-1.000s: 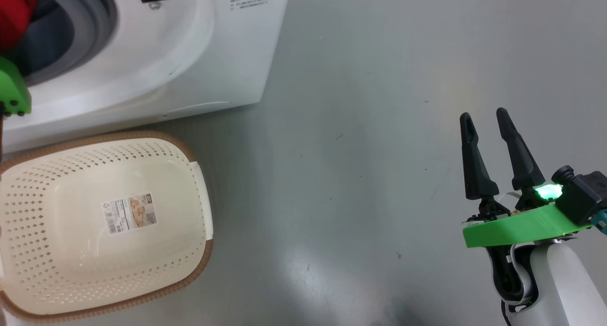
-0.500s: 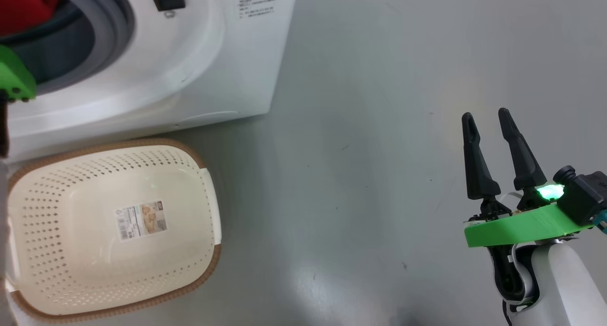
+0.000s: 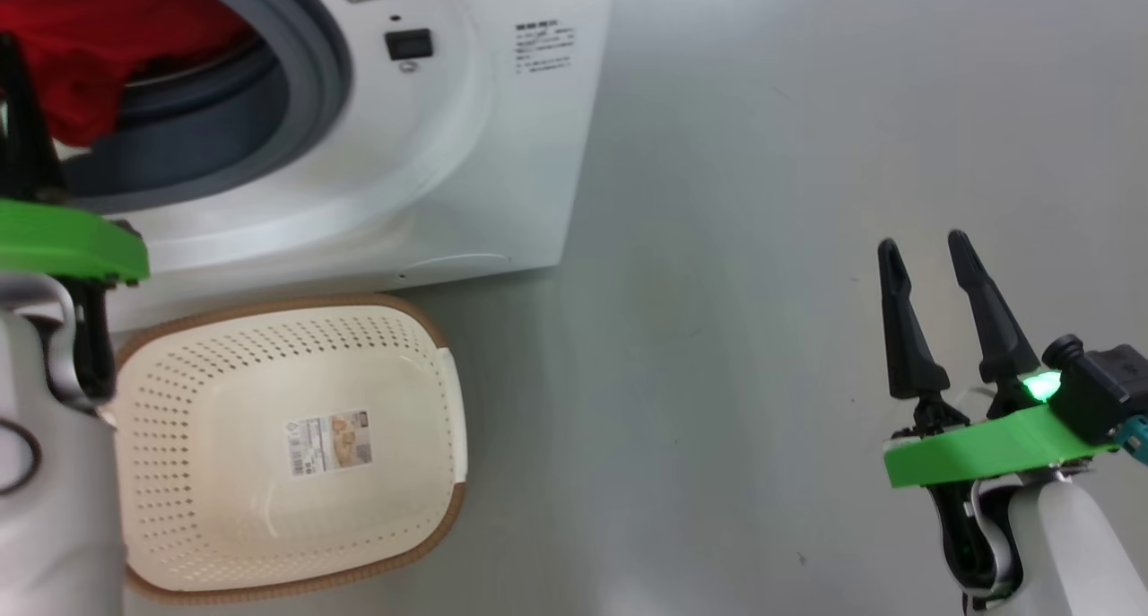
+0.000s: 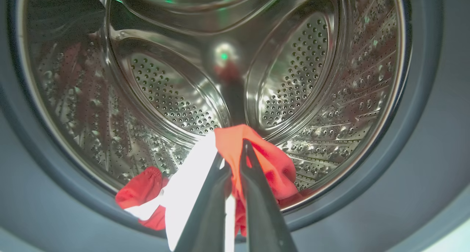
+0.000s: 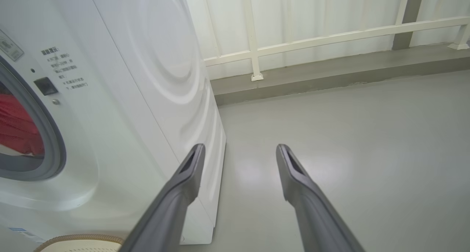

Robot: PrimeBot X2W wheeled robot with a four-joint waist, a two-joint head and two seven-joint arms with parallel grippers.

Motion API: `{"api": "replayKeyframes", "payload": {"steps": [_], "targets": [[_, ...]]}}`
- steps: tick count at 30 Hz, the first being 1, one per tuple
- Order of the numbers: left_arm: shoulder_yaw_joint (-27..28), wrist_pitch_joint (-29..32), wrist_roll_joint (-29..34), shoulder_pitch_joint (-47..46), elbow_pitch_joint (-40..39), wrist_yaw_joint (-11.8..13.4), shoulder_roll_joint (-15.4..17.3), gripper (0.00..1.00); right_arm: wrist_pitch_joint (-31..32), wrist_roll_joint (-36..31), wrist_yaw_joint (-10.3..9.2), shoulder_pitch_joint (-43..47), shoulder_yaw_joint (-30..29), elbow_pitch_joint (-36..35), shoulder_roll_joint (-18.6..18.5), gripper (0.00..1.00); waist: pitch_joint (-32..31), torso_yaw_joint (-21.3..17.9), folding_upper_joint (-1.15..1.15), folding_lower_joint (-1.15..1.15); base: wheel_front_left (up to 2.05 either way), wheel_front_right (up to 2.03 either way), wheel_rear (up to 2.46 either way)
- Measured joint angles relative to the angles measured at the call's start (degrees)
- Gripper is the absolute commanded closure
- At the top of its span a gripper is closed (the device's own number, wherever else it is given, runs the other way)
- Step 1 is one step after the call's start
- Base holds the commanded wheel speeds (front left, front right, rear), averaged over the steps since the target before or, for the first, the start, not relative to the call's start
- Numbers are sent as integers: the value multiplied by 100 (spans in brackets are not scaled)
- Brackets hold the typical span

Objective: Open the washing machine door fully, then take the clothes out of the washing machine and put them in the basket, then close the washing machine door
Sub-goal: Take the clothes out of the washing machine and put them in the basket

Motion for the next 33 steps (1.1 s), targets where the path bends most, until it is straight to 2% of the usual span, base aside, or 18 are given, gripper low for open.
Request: {"api": "replayKeyframes", "payload": {"steps": [5, 16, 29, 33], "targets": [[237, 0, 170, 559, -712, -107, -285, 100, 1, -67, 0, 211, -80, 49, -1, 0, -215, 181, 0, 0, 0, 0, 0], [533, 0, 369, 1351, -2212, -296, -664, 100, 0, -108, 0, 232, -96, 58, -2, 0, -499, 447, 0, 0, 0, 0, 0], [614, -4, 343, 1957, -4134, -299, -882, 100, 0, -108, 0, 435, -102, 52, -2, 0, -498, 528, 0, 0, 0, 0, 0], [508, -7, 353, 2048, -4310, -299, -899, 100, 0, -108, 0, 435, -107, 48, -3, 0, -473, 562, 0, 0, 0, 0, 0]]}}
